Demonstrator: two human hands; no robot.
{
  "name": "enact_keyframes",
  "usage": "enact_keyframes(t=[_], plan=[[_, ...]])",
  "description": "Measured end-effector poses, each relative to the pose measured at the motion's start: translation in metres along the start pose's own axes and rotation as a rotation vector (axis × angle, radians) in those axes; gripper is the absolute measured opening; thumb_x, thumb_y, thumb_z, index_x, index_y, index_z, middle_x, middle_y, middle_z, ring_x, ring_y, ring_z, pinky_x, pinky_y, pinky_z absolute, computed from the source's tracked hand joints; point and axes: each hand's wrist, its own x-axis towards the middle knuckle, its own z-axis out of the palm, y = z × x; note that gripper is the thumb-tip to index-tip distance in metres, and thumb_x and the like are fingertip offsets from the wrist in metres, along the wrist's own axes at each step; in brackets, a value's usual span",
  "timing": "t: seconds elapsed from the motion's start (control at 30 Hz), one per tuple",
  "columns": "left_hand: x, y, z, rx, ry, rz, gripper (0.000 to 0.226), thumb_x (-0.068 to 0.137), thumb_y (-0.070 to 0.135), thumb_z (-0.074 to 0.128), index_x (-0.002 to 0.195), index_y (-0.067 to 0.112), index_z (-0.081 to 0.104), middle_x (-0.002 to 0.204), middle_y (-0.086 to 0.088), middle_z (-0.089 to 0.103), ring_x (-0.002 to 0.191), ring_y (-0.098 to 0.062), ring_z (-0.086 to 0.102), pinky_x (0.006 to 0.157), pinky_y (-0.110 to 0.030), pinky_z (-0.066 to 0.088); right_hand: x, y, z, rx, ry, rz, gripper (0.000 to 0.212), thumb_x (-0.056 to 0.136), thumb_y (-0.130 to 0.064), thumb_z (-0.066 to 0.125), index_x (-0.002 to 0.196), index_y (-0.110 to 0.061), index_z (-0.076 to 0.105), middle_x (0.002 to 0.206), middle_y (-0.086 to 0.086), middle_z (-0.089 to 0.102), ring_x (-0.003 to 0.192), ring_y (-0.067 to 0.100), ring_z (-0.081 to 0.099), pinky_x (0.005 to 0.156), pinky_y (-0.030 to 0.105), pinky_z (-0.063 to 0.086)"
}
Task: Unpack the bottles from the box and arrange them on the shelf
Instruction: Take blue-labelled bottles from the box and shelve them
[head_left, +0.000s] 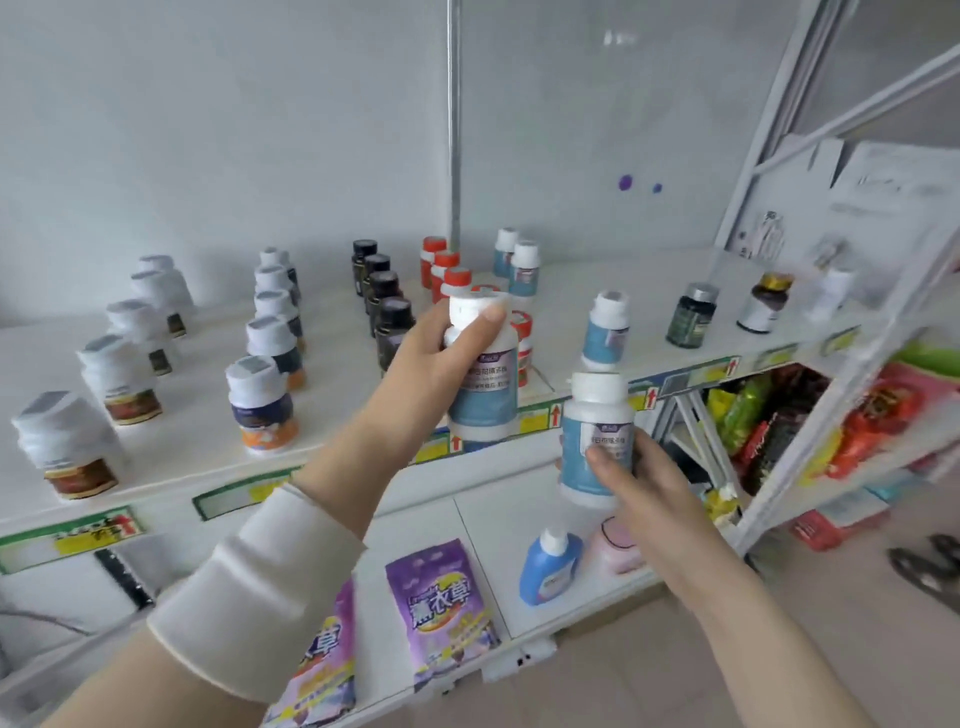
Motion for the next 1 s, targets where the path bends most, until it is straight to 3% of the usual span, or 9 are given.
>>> enact_keyframes(t=[0.1, 0.2, 0.3, 0.43, 0.57, 0.67, 0.83, 0.9, 1.0], plan=[[0.053, 0.001, 0.029, 0.118, -0.037, 0.078, 0.026, 0.092, 0.035, 0.052, 0.108, 0.015, 0.058, 0.1, 0.0, 0.07, 0.09, -0.009, 0.067, 0.078, -0.02, 0.053, 0.044, -0.021, -0.04, 0.002, 0.029, -0.071, 0.021, 0.081, -0.021, 0.059, 0.101, -0.027, 0.057, 0.099, -0.013, 0.067, 0.082, -0.011, 0.064, 0.073, 0.009, 0.049], [0.111, 0.005, 0.045, 0.252, -0.081, 0.148, 0.032, 0.091, 0.039, 0.052, 0.111, 0.014, 0.054, 0.1, 0.0, 0.067, 0.086, -0.006, 0.064, 0.068, -0.012, 0.05, 0.094, -0.046, -0.071, -0.007, 0.04, -0.124, 0.03, 0.072, -0.028, 0.063, 0.102, -0.026, 0.058, 0.103, -0.009, 0.067, 0.094, 0.001, 0.064, 0.088, 0.021, 0.047], [0.166, 0.003, 0.056, 0.337, -0.118, 0.131, 0.035, 0.088, 0.042, 0.056, 0.113, 0.016, 0.054, 0.106, -0.001, 0.068, 0.097, -0.011, 0.065, 0.083, -0.021, 0.053, 0.141, -0.068, -0.095, -0.015, 0.037, -0.144, 0.032, 0.078, -0.023, 0.063, 0.109, -0.021, 0.056, 0.103, -0.007, 0.067, 0.098, 0.006, 0.062, 0.09, 0.023, 0.046], [0.231, -0.01, 0.068, 0.472, -0.065, 0.109, 0.028, 0.087, 0.042, 0.059, 0.106, 0.022, 0.055, 0.092, 0.009, 0.063, 0.085, -0.003, 0.06, 0.07, -0.01, 0.048, 0.213, -0.082, -0.115, -0.033, 0.009, -0.167, 0.033, 0.086, -0.017, 0.061, 0.117, -0.016, 0.05, 0.101, -0.004, 0.065, 0.098, 0.011, 0.062, 0.092, 0.025, 0.045], [0.281, -0.033, 0.07, 0.552, 0.013, 0.012, 0.033, 0.086, 0.038, 0.062, 0.11, 0.015, 0.058, 0.101, -0.001, 0.063, 0.096, -0.016, 0.062, 0.086, -0.029, 0.052, 0.279, -0.073, -0.122, -0.078, -0.053, -0.153, 0.037, 0.081, -0.018, 0.069, 0.113, -0.023, 0.051, 0.108, 0.002, 0.065, 0.106, 0.019, 0.062, 0.095, 0.035, 0.047], [0.304, -0.05, 0.068, 0.625, 0.058, -0.09, 0.035, 0.085, 0.034, 0.065, 0.112, 0.012, 0.059, 0.099, -0.003, 0.063, 0.096, -0.02, 0.063, 0.086, -0.033, 0.054, 0.314, -0.056, -0.122, -0.123, -0.14, -0.138, 0.041, 0.078, -0.015, 0.072, 0.112, -0.022, 0.051, 0.106, 0.001, 0.066, 0.094, 0.015, 0.063, 0.08, 0.025, 0.049], [0.325, -0.069, 0.069, 0.903, 0.035, -0.19, 0.044, 0.083, 0.036, 0.066, 0.12, 0.015, 0.055, 0.096, 0.003, 0.055, 0.083, -0.013, 0.054, 0.063, -0.017, 0.04, 0.341, -0.024, -0.114, -0.227, -0.326, -0.068, 0.044, 0.073, -0.01, 0.077, 0.108, -0.018, 0.052, 0.097, -0.002, 0.064, 0.081, 0.008, 0.06, 0.064, 0.013, 0.049], [0.329, -0.073, 0.069, 0.968, 0.015, -0.222, 0.042, 0.084, 0.036, 0.065, 0.119, 0.015, 0.055, 0.097, 0.003, 0.055, 0.083, -0.013, 0.053, 0.062, -0.016, 0.04, 0.346, -0.016, -0.11, -0.27, -0.389, -0.065, 0.045, 0.072, -0.008, 0.078, 0.106, -0.016, 0.051, 0.092, -0.004, 0.062, 0.075, 0.003, 0.057, 0.053, 0.005, 0.046], [0.331, -0.078, 0.072, 1.004, -0.025, -0.254, 0.042, 0.083, 0.035, 0.066, 0.12, 0.016, 0.055, 0.1, 0.003, 0.057, 0.083, -0.012, 0.052, 0.065, -0.017, 0.038, 0.348, -0.009, -0.105, -0.326, -0.433, -0.084, 0.047, 0.069, -0.011, 0.08, 0.108, -0.016, 0.052, 0.091, -0.01, 0.061, 0.078, 0.0, 0.057, 0.055, 0.004, 0.046]])
